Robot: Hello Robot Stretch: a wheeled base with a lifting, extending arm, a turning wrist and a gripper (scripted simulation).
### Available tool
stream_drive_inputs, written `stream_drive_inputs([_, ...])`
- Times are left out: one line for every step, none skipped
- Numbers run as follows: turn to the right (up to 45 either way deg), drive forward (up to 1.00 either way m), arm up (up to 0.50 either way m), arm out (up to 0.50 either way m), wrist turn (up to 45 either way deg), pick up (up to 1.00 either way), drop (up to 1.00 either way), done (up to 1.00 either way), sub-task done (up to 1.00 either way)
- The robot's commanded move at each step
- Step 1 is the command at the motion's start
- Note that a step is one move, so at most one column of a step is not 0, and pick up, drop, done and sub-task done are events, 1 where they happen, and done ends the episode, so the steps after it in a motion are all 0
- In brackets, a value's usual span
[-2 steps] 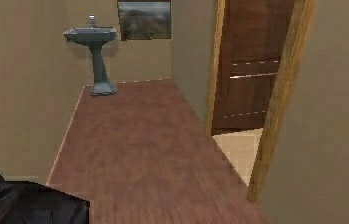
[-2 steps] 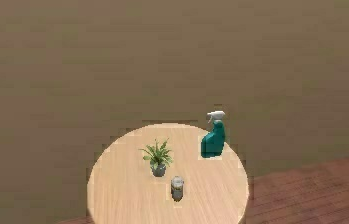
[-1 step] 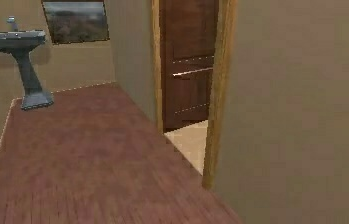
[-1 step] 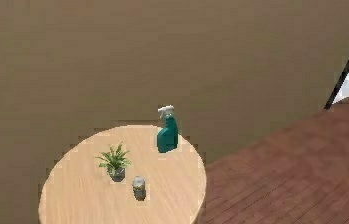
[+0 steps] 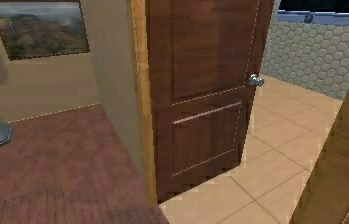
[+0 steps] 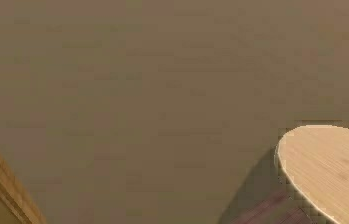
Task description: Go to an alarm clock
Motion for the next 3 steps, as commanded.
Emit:
stream_drive_inputs([3.0,0.0,0.0,0.0,0.0,0.0,0.0,0.0,0.0])
stream_drive_inputs([-30.0,0.0,0.0,0.0,0.0,0.0,0.0,0.0,0.0])
stream_drive_inputs([0.0,0.3,0.0,0.0,0.0,0.0,0.0,0.0,0.0])
